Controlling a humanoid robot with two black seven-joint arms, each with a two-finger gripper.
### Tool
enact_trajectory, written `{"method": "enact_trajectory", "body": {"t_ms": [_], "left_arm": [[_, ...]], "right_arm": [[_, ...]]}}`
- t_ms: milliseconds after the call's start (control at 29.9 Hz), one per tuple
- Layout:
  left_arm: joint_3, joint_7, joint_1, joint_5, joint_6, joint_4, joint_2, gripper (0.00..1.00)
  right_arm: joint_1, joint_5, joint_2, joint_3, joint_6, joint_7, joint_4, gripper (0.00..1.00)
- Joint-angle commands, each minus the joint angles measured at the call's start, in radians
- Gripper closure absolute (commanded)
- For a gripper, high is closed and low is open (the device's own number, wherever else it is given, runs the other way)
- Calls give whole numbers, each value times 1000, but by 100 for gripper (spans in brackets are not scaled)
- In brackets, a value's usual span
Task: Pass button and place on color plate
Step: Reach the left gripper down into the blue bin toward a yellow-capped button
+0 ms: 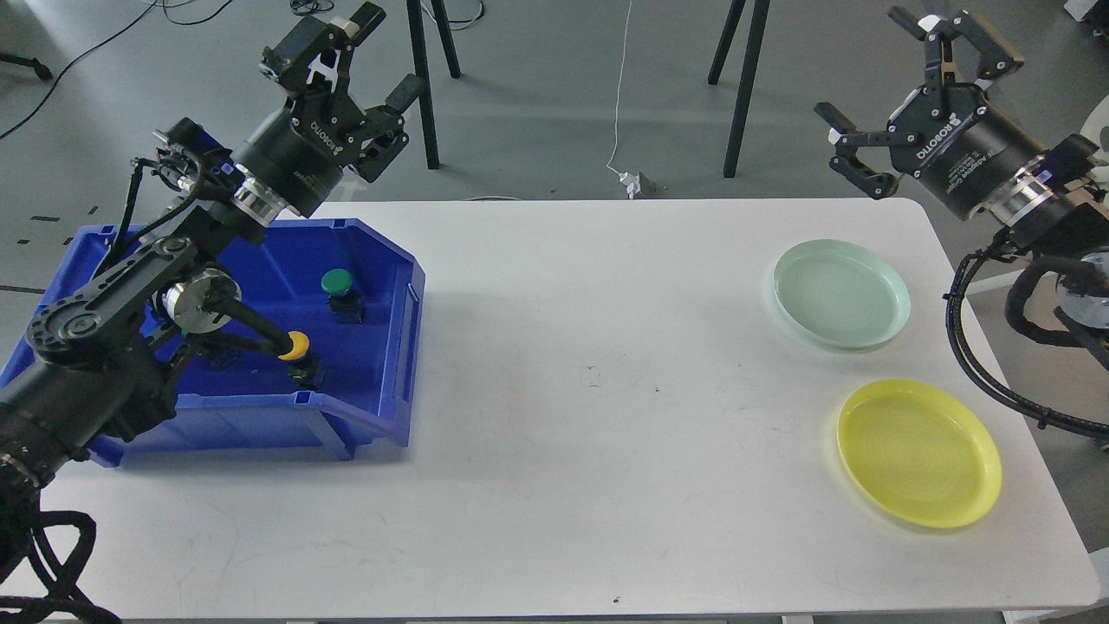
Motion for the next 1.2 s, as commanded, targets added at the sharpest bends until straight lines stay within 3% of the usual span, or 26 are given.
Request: {"method": "enact_trajectory", "body": {"t_ms": [0,201,368,468,602,702,869,1036,1170], "left_arm": [[-44,0,2,-17,0,-39,2,14],[-136,0,6,-125,0,-35,-31,14],[-128,0,0,-192,0,-25,-99,14],[-125,0,-29,-185,0,-132,-98,14],[-70,0,-66,-114,0,-349,38,14],[86,0,-153,-102,0,-462,189,14],[495,0,-416,-18,71,-486,399,14],[834,0,-631,235,145,-486,504,14],[1080,0,-739,376,217,-469,502,14]], "right_arm": [[-5,0,0,17,0,0,-2,1],[-23,3,-1,26,0,0,2,1],[-54,3,0,45,0,2,2,1],[-66,5,0,48,0,2,4,1],[-89,18,0,103,0,11,7,1],[-101,57,0,132,0,12,2,1],[-111,63,2,131,0,12,-2,1],[-137,63,20,132,0,12,-5,1],[-151,63,28,131,0,12,-19,1]]}}
